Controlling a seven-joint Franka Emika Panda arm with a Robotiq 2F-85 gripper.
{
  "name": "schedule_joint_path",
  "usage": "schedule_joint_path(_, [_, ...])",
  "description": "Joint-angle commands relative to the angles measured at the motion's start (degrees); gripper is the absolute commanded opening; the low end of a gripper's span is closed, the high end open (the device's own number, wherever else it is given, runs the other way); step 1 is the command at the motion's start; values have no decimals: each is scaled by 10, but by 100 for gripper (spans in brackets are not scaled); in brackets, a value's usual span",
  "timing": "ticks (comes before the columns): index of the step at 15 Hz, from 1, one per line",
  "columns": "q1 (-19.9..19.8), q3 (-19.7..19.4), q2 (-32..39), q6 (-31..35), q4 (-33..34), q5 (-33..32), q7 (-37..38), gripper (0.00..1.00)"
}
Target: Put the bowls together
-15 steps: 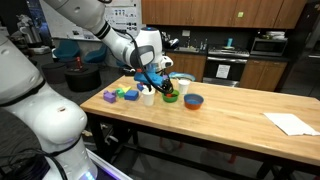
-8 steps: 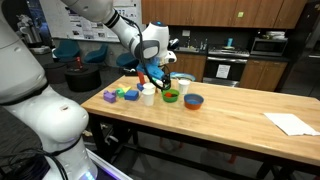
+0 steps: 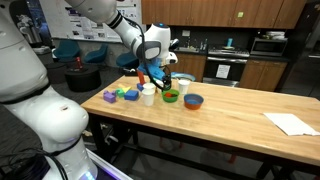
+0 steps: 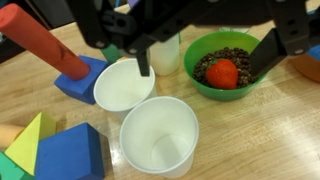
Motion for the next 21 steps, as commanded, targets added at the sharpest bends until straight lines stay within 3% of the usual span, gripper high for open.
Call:
schedule_joint_path(1, [-28,27,10,50,-9,-28,90,100])
schedule_joint_path(6, [-76,74,29,139,-21,-143,290,100])
schedule_joint_path(11, [-109,104,54,103,5,-272,430,100])
schedule_joint_path(14, [-103,104,76,72,31,-285,454,100])
schedule_joint_path(21, [-83,90,158,18,120,-247,468,100])
